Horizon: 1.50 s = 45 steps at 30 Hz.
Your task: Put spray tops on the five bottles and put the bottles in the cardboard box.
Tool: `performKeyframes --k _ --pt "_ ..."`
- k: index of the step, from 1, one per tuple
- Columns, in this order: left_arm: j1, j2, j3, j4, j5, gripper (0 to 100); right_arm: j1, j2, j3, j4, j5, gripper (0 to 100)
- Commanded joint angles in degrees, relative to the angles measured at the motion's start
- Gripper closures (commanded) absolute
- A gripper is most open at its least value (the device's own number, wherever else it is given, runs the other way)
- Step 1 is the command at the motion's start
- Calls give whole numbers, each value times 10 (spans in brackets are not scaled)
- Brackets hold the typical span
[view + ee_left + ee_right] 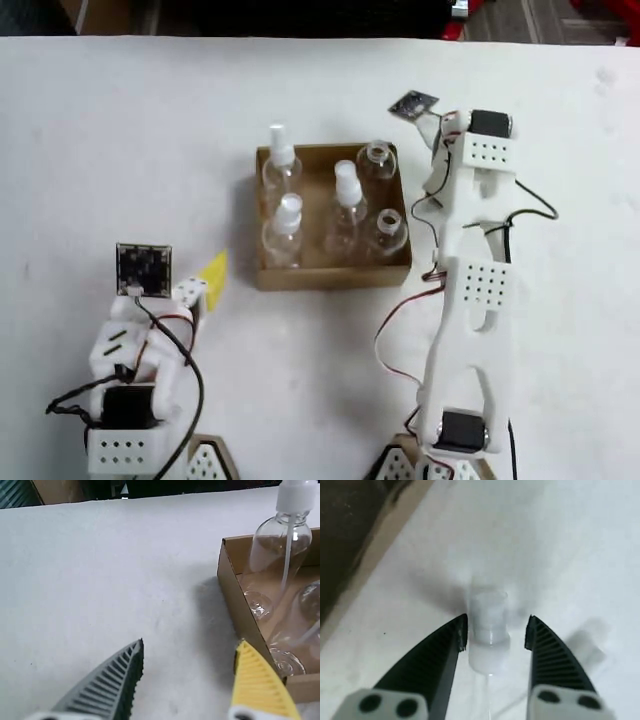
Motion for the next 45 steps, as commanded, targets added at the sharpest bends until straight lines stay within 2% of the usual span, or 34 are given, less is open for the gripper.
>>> performKeyframes --k 1,4,7,10,13,23,31,35,40,45 --pt "1 -3 -6 -15 -8 733 -2 -7 18 15 28 832" --pt "1 -3 -6 -15 -8 733 0 -11 9 15 28 859" --pt "2 -3 -6 -15 -8 733 7 -12 -17 15 28 985" --pt "3 -3 -6 -15 -8 733 22 -15 -46 17 24 967" --pt "4 -3 -6 -15 -8 733 35 -45 -85 17 -33 981" --pt "2 -3 -6 -15 -8 733 36 -280 -113 18 -316 983" --pt "1 -3 -6 -11 -8 733 36 -442 -109 20 -333 983" --pt "1 -3 -6 -11 -8 733 37 -526 -28 20 -333 983" --pt "1 -3 -5 -11 -8 733 28 -669 191 15 -335 983" --pt "3 -3 -3 -11 -8 733 18 -772 360 -95 -335 983"
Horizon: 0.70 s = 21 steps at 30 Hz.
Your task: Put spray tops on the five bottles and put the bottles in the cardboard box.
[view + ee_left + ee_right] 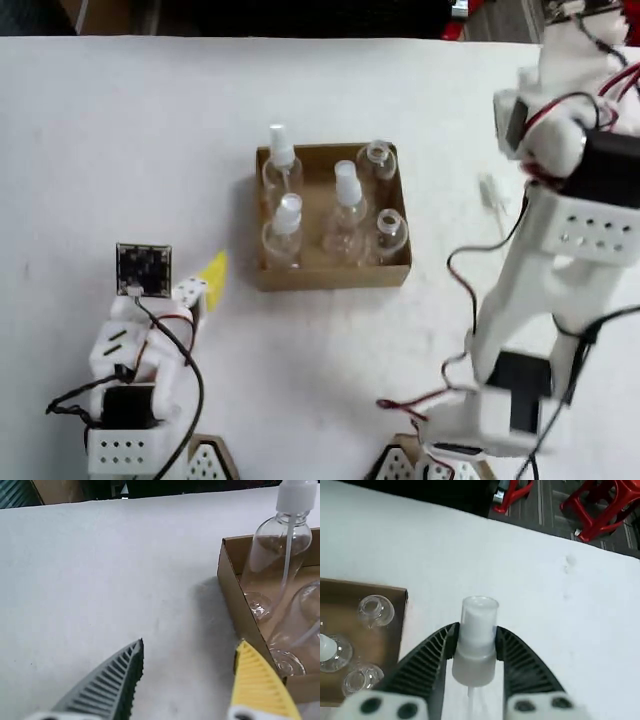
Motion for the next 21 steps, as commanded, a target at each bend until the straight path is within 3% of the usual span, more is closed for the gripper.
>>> performKeyframes --k 1,6,11,18,21 --pt "3 -3 -3 -11 -7 733 -7 -80 105 -97 -5 983" --pt "1 -3 -4 -11 -7 733 -38 -150 244 -219 -15 983" --pt "1 -3 -5 -11 -7 733 -102 -216 355 -308 -138 983" --pt "6 -3 -5 -11 -7 733 -124 -236 485 -589 -255 983" --pt "6 -3 -5 -11 -7 733 -145 -237 559 -701 -267 983"
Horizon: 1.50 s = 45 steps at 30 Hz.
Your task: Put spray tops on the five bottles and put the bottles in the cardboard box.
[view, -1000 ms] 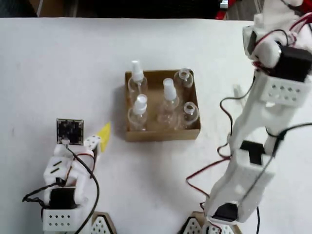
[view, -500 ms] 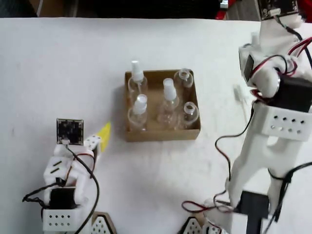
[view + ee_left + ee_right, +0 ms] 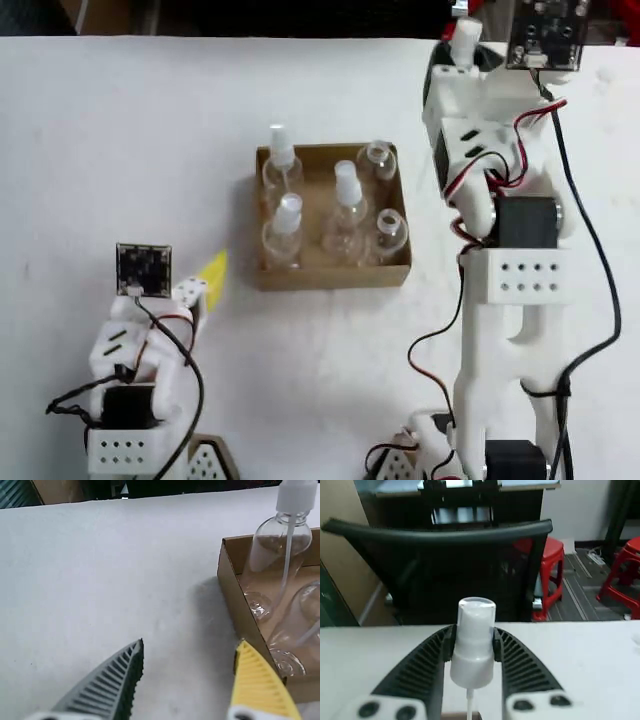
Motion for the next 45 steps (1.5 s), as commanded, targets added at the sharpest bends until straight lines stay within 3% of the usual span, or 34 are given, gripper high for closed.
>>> performKeyframes --k 1,11,21,38,45 --pt "6 -3 -6 -11 -7 733 -35 -17 64 -145 -14 983" --pt "6 -3 -6 -14 -7 733 -106 -17 193 -379 101 983" --pt "6 -3 -6 -14 -7 733 -81 0 193 -387 109 983" --pt "7 -3 -6 -15 -7 733 -65 62 266 -544 108 983" --pt "7 -3 -6 -15 -7 733 -65 65 277 -553 108 983"
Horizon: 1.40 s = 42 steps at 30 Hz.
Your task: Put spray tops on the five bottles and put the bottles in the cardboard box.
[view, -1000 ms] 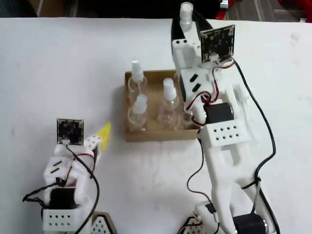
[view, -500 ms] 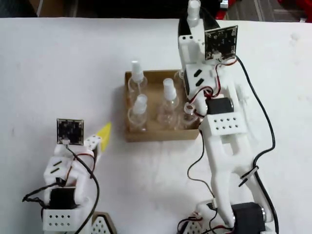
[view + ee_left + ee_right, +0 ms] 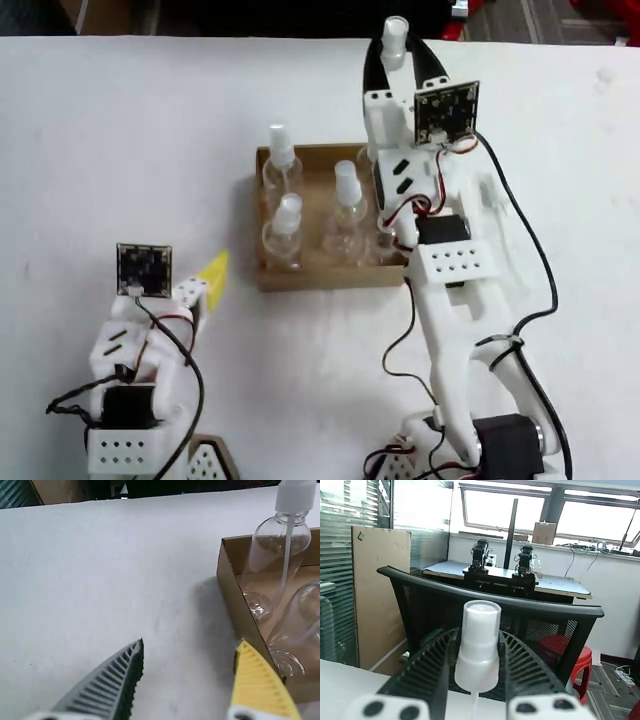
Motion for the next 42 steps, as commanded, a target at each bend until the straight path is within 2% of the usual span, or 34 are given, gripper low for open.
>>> performKeyframes --k 1,9,14,29,42 --pt "6 -3 -6 -15 -7 733 6 -1 2 -12 3 983" --pt "6 -4 -6 -15 -7 733 9 -1 24 -15 3 983" --pt "6 -4 -6 -15 -7 733 9 -2 25 -55 3 983" --pt "6 -4 -6 -15 -7 733 9 55 43 -53 3 983" --pt "6 -4 -6 -15 -7 733 9 51 122 -56 7 983"
